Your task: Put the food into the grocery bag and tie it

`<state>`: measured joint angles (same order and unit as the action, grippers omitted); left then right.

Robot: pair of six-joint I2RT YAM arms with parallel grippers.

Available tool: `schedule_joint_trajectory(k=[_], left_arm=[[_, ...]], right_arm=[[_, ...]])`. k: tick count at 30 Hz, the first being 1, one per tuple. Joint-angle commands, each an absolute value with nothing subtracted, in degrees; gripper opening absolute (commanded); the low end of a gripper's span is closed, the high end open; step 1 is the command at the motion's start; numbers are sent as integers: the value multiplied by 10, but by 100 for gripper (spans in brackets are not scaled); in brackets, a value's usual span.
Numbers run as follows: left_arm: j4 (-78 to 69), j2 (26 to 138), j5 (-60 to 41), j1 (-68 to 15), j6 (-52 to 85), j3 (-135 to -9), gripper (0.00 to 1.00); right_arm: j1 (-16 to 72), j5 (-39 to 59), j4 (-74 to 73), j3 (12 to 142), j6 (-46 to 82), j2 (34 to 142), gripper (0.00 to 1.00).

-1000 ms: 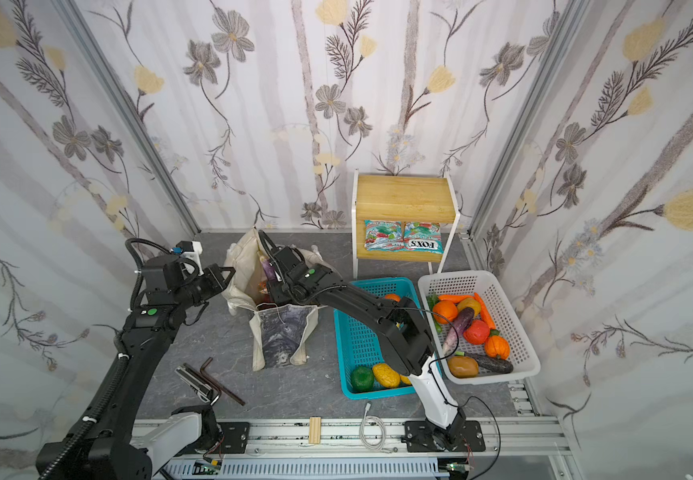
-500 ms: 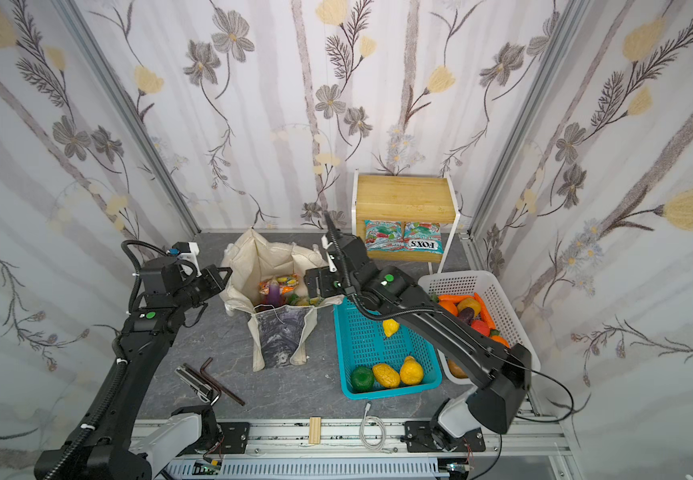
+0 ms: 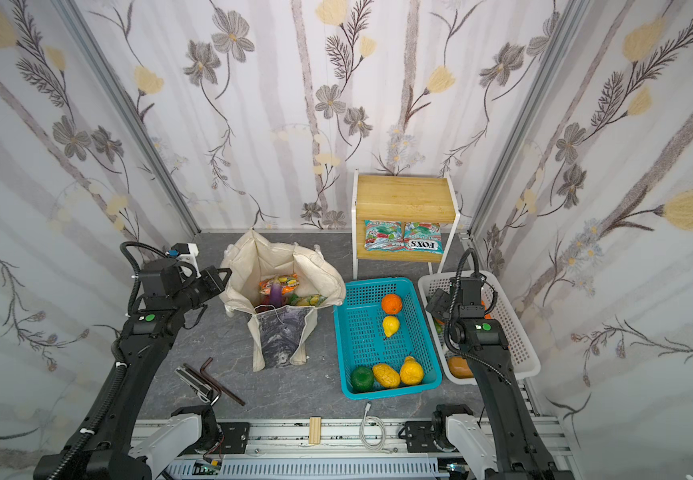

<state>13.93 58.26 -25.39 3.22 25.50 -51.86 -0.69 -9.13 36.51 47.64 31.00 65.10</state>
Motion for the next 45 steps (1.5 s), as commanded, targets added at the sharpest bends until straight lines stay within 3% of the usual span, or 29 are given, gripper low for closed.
schedule_joint_trajectory(k=[1,5,10,24,30,35,45], left_arm=[[114,583,-255,33,245,-526,0],[113,584,-258,33,245,-522,0],[110,575,-262,32,246,-506,0],[108,567,-261,32,247,-504,0],[108,563,-264,32,250,-504,0],[108,559,-265,32,253,-505,0],[108,562,-265,32,252,-512,0]], right_arm=[[-52,-75,298,444,307,687,80],[-92,-22,254,401,311,723,73],[-106,-40,211,364,311,731,65],[-123,-26,121,331,306,830,60],[-130,-1,96,328,306,860,48],[-131,-13,102,327,296,829,28],[-131,-67,162,353,289,729,28]])
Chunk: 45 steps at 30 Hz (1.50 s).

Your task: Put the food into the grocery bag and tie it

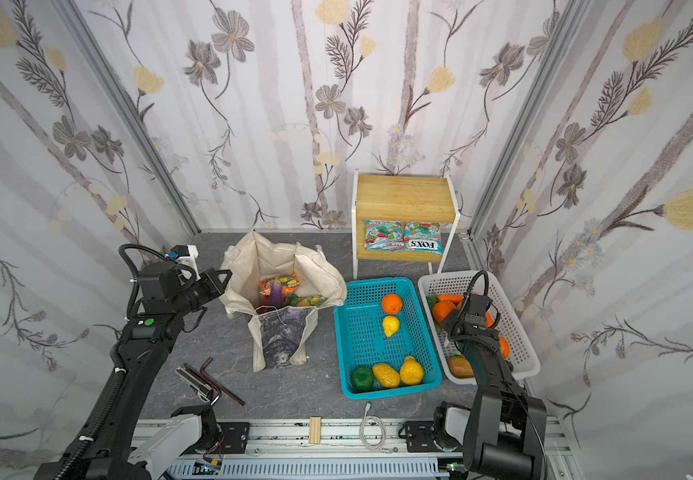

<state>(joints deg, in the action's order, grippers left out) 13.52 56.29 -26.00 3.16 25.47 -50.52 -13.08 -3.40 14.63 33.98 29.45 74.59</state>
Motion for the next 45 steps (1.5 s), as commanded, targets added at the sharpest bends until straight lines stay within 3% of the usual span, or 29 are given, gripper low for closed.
schedule_joint_trajectory(k=[1,9,16,22,28,34,43,45], left_arm=[[108,563,-265,32,252,-512,0],[108,566,-272,32,260,-518,0],[107,567,-279,33,269,-525,0],[107,566,-287,32,277,-530,0],[106,576,-298,32,280,-537,0],[106,593,-303,32,285,-539,0],[106,611,-295,32,287,-550,0],[106,613,-293,32,287,-550,0]], right_arm=[[-132,-72,169,359,288,714,28],[-96,-75,247,480,272,614,27],[149,-145,300,651,311,628,26],[368,-147,239,791,310,773,27],[480,-40,168,942,257,1003,27],[507,58,186,1060,207,1188,27],[517,68,193,1020,154,1263,28],[516,80,204,1016,141,1266,36]])
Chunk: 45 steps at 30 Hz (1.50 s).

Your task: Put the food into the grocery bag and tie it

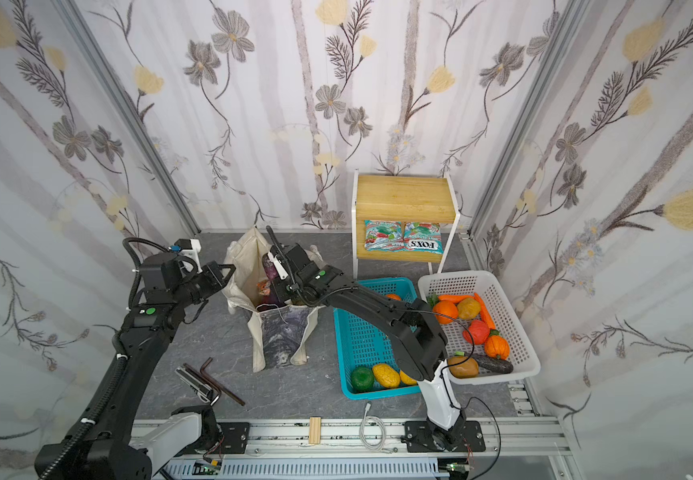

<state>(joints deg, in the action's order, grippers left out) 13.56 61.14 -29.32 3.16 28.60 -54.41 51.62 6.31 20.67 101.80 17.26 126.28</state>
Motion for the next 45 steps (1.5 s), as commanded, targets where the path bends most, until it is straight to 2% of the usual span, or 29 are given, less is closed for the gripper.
schedule_joint_trajectory(k=[1,2,7,12,16,20,22,23,24,26,27,35,42,45], left_arm=[[106,613,-290,32,286,-550,0],[106,612,-286,32,284,-549,0],[106,607,-276,32,281,-537,0],[107,600,-262,33,273,-534,0],[107,601,-265,34,277,-534,0],[107,599,-265,34,279,-530,0],[107,598,-264,34,279,-526,0],[108,597,-265,34,280,-524,0],[107,596,-266,33,281,-524,0],[108,596,-270,33,283,-533,0],[111,598,-271,34,281,-544,0],[244,631,-209,42,225,-730,0],[287,586,-153,91,207,-697,0],[283,602,-202,80,224,-685,0]], right_arm=[[516,76,217,1016,137,1265,46],[515,68,228,1014,136,1258,60],[505,59,222,956,145,1164,78],[475,47,228,888,194,1054,83],[411,-14,223,781,249,969,86],[389,-6,203,717,277,972,87],[391,33,171,706,286,996,84],[394,54,152,704,287,1008,76],[398,64,141,709,288,1016,58],[414,64,124,732,280,1016,8],[421,58,121,746,277,1010,0],[417,44,210,917,266,992,0],[372,39,248,874,248,921,0],[383,56,244,863,254,930,0]])
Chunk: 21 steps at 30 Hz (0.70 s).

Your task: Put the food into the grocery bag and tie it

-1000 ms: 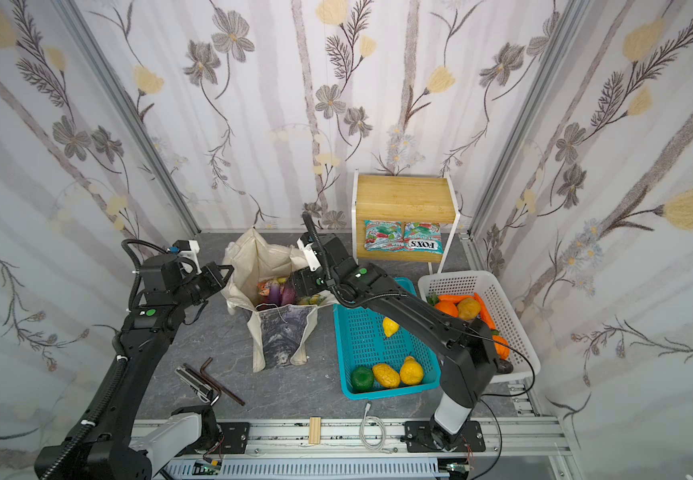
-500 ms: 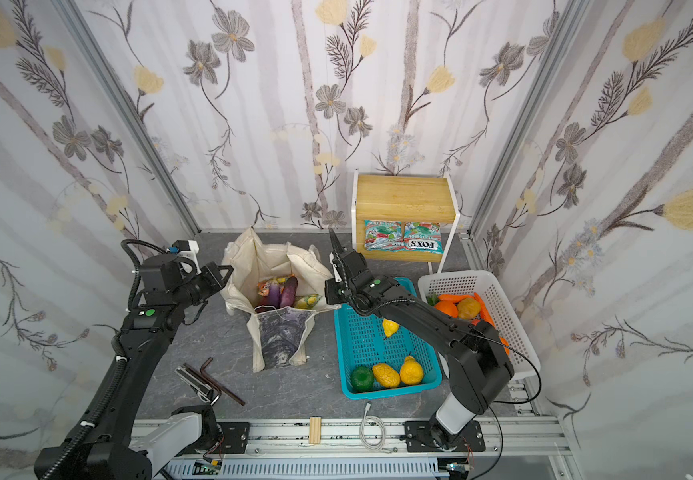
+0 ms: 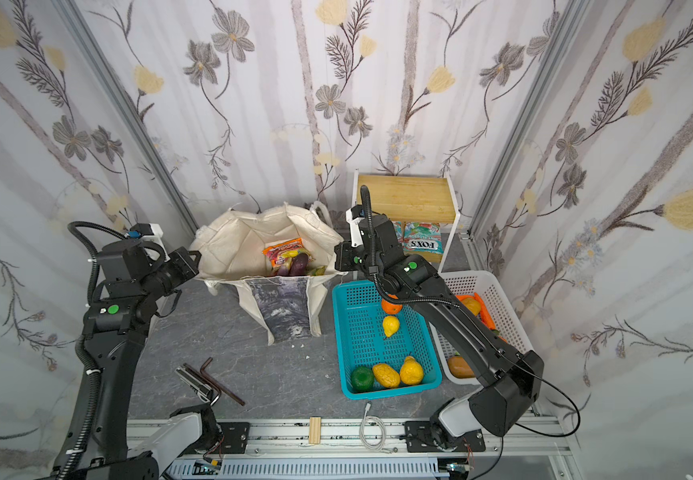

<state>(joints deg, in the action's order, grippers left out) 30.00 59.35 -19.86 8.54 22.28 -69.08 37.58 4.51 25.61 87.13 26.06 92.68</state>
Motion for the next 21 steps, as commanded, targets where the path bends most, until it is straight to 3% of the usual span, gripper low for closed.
schedule_joint_trajectory(k=[1,5,12,13,15,18,19,21], left_arm=[[277,613,-214,64,231,-685,0],[233,637,-192,-4,247,-682,0],[159,686,-237,-19,297,-655,0],[153,686,-238,-19,301,-650,4],[141,682,-236,-19,304,-643,22],[137,670,-221,-5,308,-657,72],[136,662,-213,5,314,-665,98],[134,638,-190,37,336,-673,100]], right_arm=[[395,53,235,861,258,937,0],[428,36,204,859,295,977,0],[446,20,159,840,345,1036,0],[445,16,157,835,346,1037,0],[441,1,156,820,348,1036,0],[431,3,146,791,352,1027,0],[427,4,140,780,354,1022,0],[421,14,131,768,356,1018,0]])
